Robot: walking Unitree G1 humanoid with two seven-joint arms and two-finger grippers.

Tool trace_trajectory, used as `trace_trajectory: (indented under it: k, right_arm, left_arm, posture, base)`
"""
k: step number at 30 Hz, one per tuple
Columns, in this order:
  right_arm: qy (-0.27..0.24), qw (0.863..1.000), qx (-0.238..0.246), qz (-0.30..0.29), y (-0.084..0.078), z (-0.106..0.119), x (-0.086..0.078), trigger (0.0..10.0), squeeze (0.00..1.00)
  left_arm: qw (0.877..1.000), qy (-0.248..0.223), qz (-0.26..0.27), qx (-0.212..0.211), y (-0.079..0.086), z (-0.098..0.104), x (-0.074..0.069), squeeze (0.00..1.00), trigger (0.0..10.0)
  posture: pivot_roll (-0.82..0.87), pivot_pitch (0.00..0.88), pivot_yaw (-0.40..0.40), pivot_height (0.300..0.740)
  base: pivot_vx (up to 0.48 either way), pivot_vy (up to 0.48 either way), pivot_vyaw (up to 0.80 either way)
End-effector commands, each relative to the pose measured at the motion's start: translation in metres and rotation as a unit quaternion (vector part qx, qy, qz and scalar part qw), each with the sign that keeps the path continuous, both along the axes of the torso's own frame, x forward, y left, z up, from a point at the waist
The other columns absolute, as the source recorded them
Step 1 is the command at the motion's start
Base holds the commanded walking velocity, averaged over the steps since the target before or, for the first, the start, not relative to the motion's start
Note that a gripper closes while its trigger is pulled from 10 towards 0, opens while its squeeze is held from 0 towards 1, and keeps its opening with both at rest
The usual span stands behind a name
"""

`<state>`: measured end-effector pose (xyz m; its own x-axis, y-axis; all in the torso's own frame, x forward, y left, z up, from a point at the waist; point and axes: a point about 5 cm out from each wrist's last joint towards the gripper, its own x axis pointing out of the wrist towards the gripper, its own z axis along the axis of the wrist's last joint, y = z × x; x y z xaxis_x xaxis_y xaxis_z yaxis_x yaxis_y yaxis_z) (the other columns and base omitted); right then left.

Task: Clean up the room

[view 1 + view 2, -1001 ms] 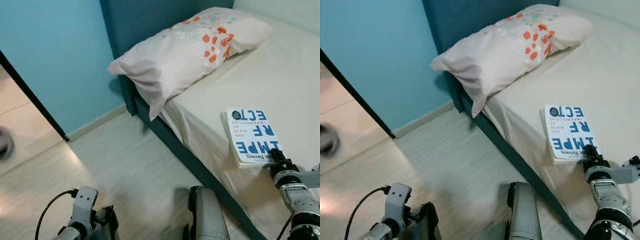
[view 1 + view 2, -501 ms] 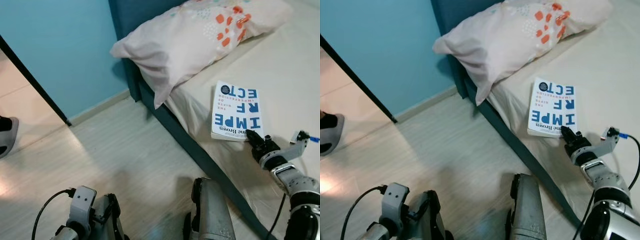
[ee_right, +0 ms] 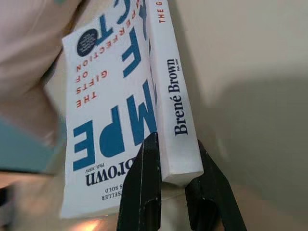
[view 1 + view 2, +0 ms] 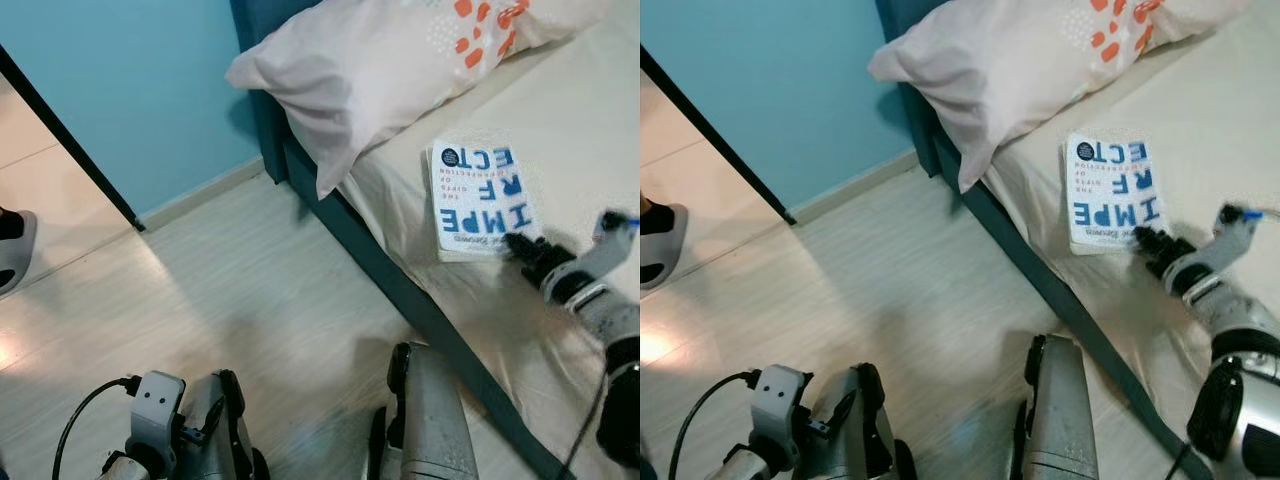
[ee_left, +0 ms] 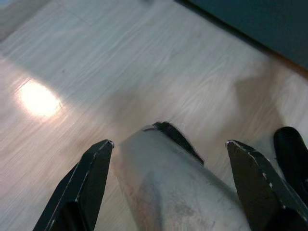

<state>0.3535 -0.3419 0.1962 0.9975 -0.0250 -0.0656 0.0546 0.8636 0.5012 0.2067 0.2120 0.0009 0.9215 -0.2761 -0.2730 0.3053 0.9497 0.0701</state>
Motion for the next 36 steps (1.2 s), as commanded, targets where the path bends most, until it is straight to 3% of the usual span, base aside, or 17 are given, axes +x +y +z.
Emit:
trace_trajectory:
  k: [1,6,11,13,18,20,21,26,29,36]
  right_arm:
    - [0.002,1.000,-0.020,0.002,0.002,0.002,0.003,0.0,0.00]
    - [-0.052,0.998,0.009,0.035,0.017,0.033,0.017,0.0,0.00]
    - [-0.047,0.996,0.017,0.074,0.027,0.037,0.021,0.0,0.00]
    - [-0.015,0.992,-0.013,0.124,0.037,0.029,0.022,0.0,0.00]
    - [0.017,0.985,-0.047,0.165,0.042,0.021,0.020,0.0,0.00]
    - [0.044,0.974,-0.094,0.200,0.040,0.021,0.017,0.0,0.00]
    - [0.044,0.974,-0.094,0.200,0.040,0.021,0.017,0.0,0.00]
    - [0.084,0.966,-0.223,0.100,0.008,0.037,0.012,0.0,0.00]
    - [0.083,0.961,-0.258,0.062,-0.001,0.047,0.011,0.0,0.00]
    - [0.043,0.963,-0.264,0.017,-0.006,0.072,0.012,0.0,0.00]
  left_arm:
    - [0.998,0.062,-0.003,0.001,0.000,-0.019,-0.022,0.00,10.0]
    - [0.998,0.067,-0.006,-0.003,-0.004,-0.019,-0.023,0.00,10.0]
    - [0.998,0.069,-0.007,-0.004,-0.005,-0.018,-0.025,0.00,10.0]
    - [0.997,0.071,-0.007,-0.004,-0.005,-0.018,-0.026,0.00,10.0]
    - [0.997,0.073,-0.006,-0.004,-0.005,-0.017,-0.027,0.00,10.0]
    - [0.997,0.076,-0.005,-0.004,-0.003,-0.016,-0.029,0.00,10.0]
    - [0.997,0.076,-0.005,-0.004,-0.003,-0.016,-0.029,0.00,10.0]
    - [0.997,0.082,-0.003,-0.005,-0.002,-0.017,-0.033,0.00,10.0]
    - [0.997,0.083,-0.004,-0.006,-0.003,-0.017,-0.034,0.00,10.0]
    - [0.996,0.085,-0.006,-0.009,-0.007,-0.017,-0.033,0.00,10.0]
  posture:
    - [0.14,0.477,0.032,0.510]
    - [0.15,0.471,0.033,0.510]
    - [0.15,0.470,0.035,0.510]
    - [0.15,0.471,0.034,0.510]
    - [0.16,0.476,0.035,0.510]
    - [0.16,0.480,0.035,0.510]
    - [0.16,0.480,0.035,0.510]
    - [0.15,0.486,0.032,0.510]
    - [0.14,0.487,0.030,0.510]
    - [0.14,0.483,0.031,0.510]
  base:
    - [0.000,0.000,0.00]
    - [0.000,0.000,0.00]
    - [0.000,0.000,0.00]
    - [0.000,0.000,0.00]
    - [0.000,0.000,0.00]
    - [0.000,0.000,0.00]
    - [0.000,0.000,0.00]
    - [0.000,0.000,0.00]
    - [0.000,0.000,0.00]
    - [0.000,0.000,0.00]
